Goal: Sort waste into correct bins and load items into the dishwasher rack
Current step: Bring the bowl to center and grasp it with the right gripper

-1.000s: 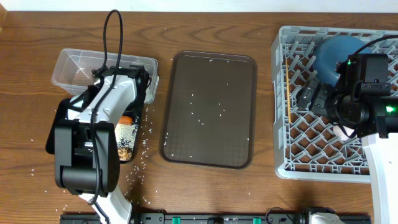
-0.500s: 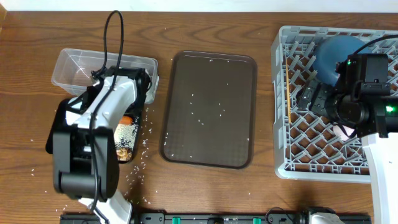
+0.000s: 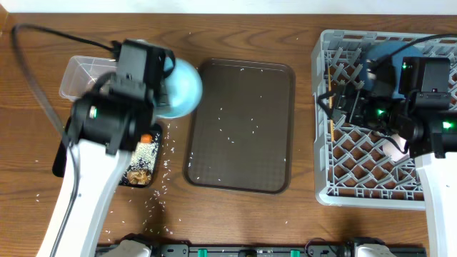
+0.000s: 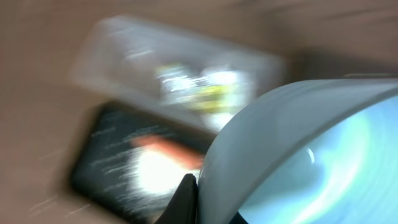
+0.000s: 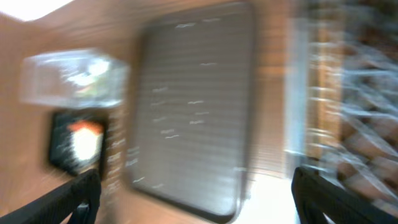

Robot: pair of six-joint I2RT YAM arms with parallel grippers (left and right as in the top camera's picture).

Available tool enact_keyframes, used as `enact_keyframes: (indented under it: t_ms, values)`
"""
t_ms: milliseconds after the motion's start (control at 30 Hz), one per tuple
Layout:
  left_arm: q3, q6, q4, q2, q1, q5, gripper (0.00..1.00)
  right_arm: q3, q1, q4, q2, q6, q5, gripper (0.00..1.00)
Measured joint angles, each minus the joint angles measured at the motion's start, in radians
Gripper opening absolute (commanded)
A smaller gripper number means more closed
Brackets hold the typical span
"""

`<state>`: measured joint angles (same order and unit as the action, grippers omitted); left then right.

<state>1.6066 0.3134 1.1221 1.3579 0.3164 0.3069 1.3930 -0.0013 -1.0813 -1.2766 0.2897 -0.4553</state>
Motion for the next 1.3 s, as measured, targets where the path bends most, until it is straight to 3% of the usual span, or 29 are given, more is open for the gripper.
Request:
enact_keyframes:
  t_ms: [200,400,500,600,767,867,967,1000,1167,1233,1300]
  values:
    - [0.003,0.004,-0.028,-0.054,0.177,-0.195,0.06,0.0,0.113,0.084,0.0,-0.039,-0.286,0.87]
    - [0.003,0.007,-0.036,-0.029,0.257,-0.244,0.06,0.0,0.283,0.205,0.013,-0.074,-0.356,0.82]
    - [0.003,0.012,-0.054,-0.026,0.269,-0.253,0.06,0.0,0.367,0.211,0.022,-0.068,-0.299,0.76]
    - [0.003,0.03,-0.058,-0.026,0.276,-0.256,0.06,0.0,0.43,0.201,0.022,-0.042,-0.16,0.6]
    - [0.003,0.049,-0.08,-0.026,0.303,-0.255,0.06,0.0,0.52,0.228,0.004,0.006,0.077,0.43]
    - [0.003,0.053,-0.1,-0.021,0.316,-0.25,0.06,0.0,0.548,0.262,-0.007,0.031,0.165,0.19]
    - [0.003,0.065,-0.111,-0.005,0.323,-0.246,0.06,0.0,0.558,0.306,-0.009,0.049,0.243,0.05]
    - [0.003,0.076,-0.115,0.0,0.328,-0.248,0.06,0.0,0.558,0.312,-0.011,0.057,0.275,0.01]
    - [0.003,0.102,-0.137,0.034,0.355,-0.225,0.06,-0.001,0.559,0.305,-0.028,0.079,0.379,0.01]
    - [0.003,0.105,-0.15,0.041,0.362,-0.222,0.17,-0.001,0.559,0.298,-0.028,0.083,0.402,0.01]
    - [0.003,0.106,-0.166,0.042,0.369,-0.235,0.46,-0.001,0.559,0.285,-0.028,0.088,0.438,0.01]
